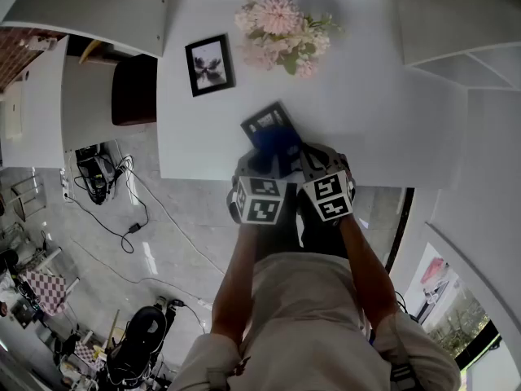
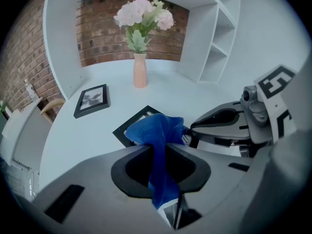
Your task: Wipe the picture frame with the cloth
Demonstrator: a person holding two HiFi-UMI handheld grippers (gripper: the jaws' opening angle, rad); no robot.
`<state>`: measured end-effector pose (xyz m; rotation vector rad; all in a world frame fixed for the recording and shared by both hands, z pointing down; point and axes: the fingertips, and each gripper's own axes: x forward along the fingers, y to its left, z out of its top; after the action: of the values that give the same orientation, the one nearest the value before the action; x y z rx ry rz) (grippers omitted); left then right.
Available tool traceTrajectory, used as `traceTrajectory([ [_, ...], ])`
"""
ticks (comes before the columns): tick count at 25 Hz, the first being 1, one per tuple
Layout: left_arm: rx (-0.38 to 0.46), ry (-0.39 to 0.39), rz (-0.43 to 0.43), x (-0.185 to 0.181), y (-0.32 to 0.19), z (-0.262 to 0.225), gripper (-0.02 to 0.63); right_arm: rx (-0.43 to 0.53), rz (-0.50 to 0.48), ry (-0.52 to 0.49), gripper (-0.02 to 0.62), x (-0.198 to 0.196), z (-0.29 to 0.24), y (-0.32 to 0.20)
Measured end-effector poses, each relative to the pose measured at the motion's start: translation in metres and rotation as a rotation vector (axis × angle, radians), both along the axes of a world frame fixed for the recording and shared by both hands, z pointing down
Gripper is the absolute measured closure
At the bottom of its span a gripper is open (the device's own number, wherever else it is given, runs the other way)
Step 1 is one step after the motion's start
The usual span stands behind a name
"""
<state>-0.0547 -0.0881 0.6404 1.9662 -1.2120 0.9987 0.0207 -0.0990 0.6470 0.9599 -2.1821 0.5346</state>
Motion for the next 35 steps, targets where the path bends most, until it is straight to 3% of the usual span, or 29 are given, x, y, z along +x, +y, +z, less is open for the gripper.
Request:
traceTrajectory([
  [13, 0.02, -0.051, -0.047, -0.044, 0.005, -0.001, 0.535, 0.005, -0.005, 0.013, 0.588, 0.001, 0.001, 0.0],
  [18, 0.047, -0.038, -0.067, -0.057, 0.004, -0.009, 0.535, -0.002, -0.024, 0.021, 0.588, 0.0, 0.001, 0.002],
  [35, 0.139, 0.04, -0.05, -0.031, -0.044, -0.04, 0.535, -0.002, -0.008, 0.024, 0.588, 0.0, -0.001, 0.001],
])
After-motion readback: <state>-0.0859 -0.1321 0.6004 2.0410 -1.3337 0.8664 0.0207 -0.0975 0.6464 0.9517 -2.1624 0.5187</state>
